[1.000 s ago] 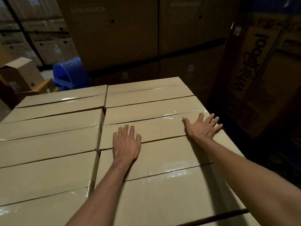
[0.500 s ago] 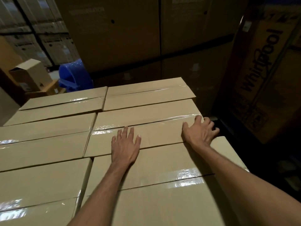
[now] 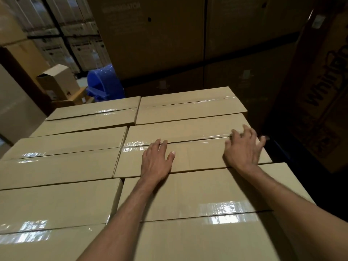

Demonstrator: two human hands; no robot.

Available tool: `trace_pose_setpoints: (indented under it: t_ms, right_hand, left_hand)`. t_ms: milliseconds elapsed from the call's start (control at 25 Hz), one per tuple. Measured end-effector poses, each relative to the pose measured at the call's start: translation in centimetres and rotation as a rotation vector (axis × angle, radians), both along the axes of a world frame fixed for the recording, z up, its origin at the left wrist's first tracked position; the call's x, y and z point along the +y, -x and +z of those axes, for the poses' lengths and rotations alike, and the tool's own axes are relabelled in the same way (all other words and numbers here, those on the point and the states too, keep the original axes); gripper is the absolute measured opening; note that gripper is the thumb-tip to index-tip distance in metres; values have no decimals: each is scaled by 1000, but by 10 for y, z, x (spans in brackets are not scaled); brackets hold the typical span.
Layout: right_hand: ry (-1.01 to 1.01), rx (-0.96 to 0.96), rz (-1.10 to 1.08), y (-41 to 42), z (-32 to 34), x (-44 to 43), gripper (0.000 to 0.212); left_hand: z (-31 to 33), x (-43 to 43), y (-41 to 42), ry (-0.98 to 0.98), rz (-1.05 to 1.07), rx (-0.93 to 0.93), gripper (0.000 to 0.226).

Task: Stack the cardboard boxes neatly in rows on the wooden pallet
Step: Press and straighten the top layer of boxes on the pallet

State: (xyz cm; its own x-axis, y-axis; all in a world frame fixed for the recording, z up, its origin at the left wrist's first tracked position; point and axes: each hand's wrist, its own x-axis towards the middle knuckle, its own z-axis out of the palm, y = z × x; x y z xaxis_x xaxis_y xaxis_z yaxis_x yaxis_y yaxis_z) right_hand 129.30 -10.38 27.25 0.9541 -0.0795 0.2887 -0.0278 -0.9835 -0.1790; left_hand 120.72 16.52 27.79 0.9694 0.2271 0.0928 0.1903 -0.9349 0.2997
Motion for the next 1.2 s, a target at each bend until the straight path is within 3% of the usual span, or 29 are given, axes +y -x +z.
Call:
trace_pose_setpoints:
  t_ms: [120, 320, 480, 640, 760, 960, 1080, 1200]
  right_hand:
    - [-7, 103, 145, -6, 0, 17, 55]
    - [-170, 133, 83, -35, 1, 10, 86]
    - [-305, 209, 40, -85, 6, -6, 113]
    - [-429, 259, -13, -127, 13, -23, 126]
    - [-349, 287, -4, -131, 11, -22, 106]
    - [-170, 198, 91, -77, -6, 28, 64]
    - [-113, 180, 117, -50, -6, 40, 62]
    - [-86, 247, 5, -35, 1, 29, 70]
  left_hand:
    - [0, -7, -17, -22, -45, 54, 66]
    - [3, -7, -40, -67, -21, -50, 72]
    - [-2, -6, -78, -135, -57, 22, 90]
    - [-9, -7, -84, -117, -14, 93, 102]
    - [-6, 0, -75, -78, 38, 75, 99]
    - [-7, 47, -37, -56, 293, 60, 84]
    - [-2, 74, -25, 32, 435, -1, 76]
    - [1, 79, -25, 64, 459, -62, 61]
